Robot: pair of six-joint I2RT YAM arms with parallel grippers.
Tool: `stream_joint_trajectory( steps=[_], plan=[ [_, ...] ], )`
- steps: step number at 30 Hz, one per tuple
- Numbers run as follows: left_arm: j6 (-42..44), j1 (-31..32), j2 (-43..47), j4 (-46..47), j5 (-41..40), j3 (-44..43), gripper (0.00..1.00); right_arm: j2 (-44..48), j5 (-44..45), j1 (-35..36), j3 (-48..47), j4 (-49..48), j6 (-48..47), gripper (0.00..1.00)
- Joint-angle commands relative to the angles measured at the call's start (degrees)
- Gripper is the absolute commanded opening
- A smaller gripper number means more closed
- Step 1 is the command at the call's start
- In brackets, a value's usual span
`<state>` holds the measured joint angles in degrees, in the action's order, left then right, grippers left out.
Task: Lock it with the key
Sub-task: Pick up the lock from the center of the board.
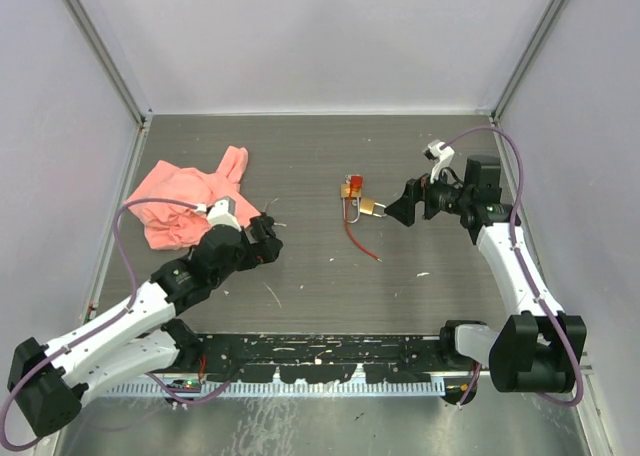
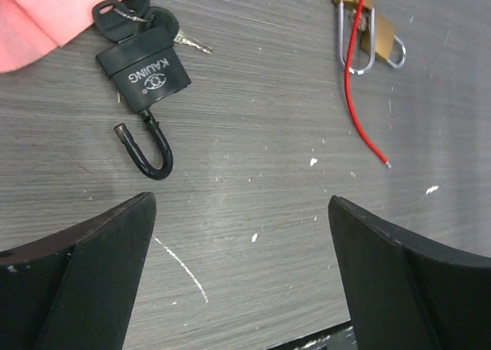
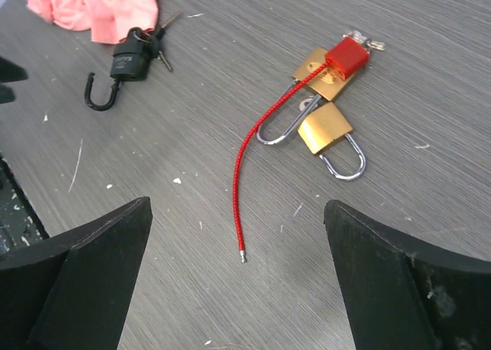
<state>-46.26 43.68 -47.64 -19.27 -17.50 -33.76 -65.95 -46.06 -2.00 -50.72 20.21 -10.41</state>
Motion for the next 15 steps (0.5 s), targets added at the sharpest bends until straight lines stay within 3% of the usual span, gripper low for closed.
stream_joint_trajectory(
  steps=[1,6,15],
  plan=[
    [-8.40,-3.66,-0.53,8.48,-0.41,3.80,0.92,-0.95,-5.42,-0.09,-0.13,-5.54,-1.30,1.00],
    [-12.94,-5.89,-3.50,0.76,-4.38,2.32,0.81,-2.27,-3.15,-0.10,-3.98,-1.20,-4.18,1.00],
    [-16.87,-7.28,-13.36,5.34,-4.48,2.53,0.75,-3.56,-5.51,-0.05,-4.21,-0.43,-4.42,1.00]
  ],
)
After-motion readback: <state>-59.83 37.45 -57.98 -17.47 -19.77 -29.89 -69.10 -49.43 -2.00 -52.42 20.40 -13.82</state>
